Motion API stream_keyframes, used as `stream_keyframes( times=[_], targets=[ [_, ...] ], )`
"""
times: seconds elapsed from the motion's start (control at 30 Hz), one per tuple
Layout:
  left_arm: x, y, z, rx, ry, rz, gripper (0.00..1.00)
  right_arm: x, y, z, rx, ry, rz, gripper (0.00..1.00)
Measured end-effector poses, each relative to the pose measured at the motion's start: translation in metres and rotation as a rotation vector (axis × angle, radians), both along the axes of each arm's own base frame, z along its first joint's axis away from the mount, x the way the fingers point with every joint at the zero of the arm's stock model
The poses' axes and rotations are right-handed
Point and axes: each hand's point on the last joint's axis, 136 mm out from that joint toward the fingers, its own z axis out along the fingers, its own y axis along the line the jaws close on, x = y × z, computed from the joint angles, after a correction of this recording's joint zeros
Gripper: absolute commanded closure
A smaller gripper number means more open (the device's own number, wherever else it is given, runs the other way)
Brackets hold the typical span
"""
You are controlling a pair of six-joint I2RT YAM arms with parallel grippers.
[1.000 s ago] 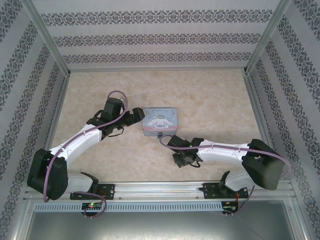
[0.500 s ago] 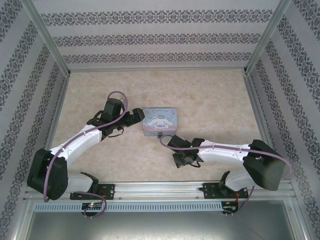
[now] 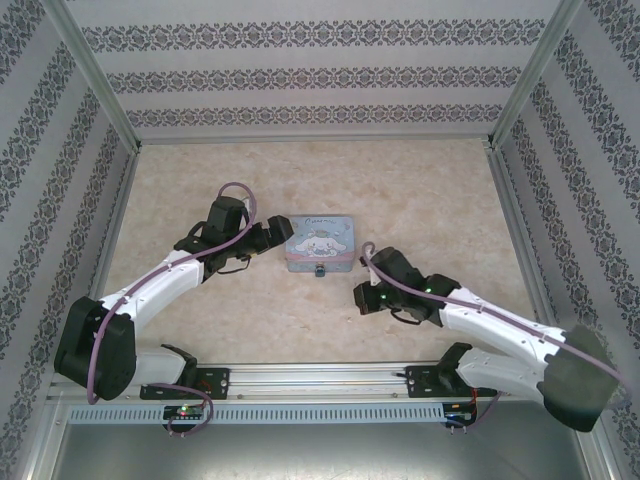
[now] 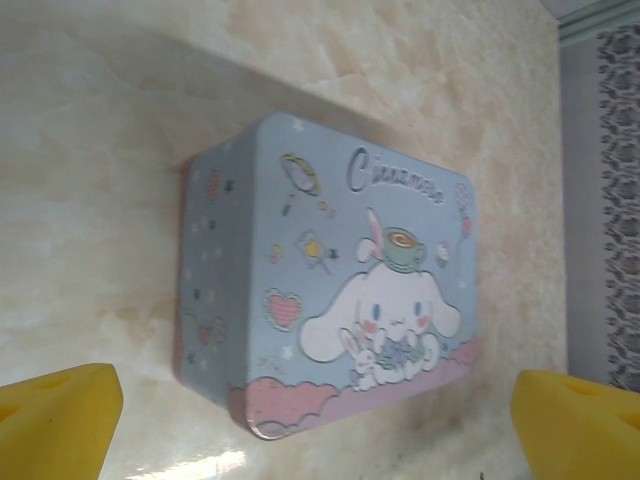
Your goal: Unlock the padlock with the key
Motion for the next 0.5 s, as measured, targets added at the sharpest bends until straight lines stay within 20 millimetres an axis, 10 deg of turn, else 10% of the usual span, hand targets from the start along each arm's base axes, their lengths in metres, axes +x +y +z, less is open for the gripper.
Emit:
stream_keyframes(
  times=[0.5],
  targets=[
    [-0.002, -0.049, 0.039, -0.268, -0.024, -0.127, 0.23, 0.028, 0.017, 0.063, 0.381, -0.060, 0.093, 1.00]
  ],
)
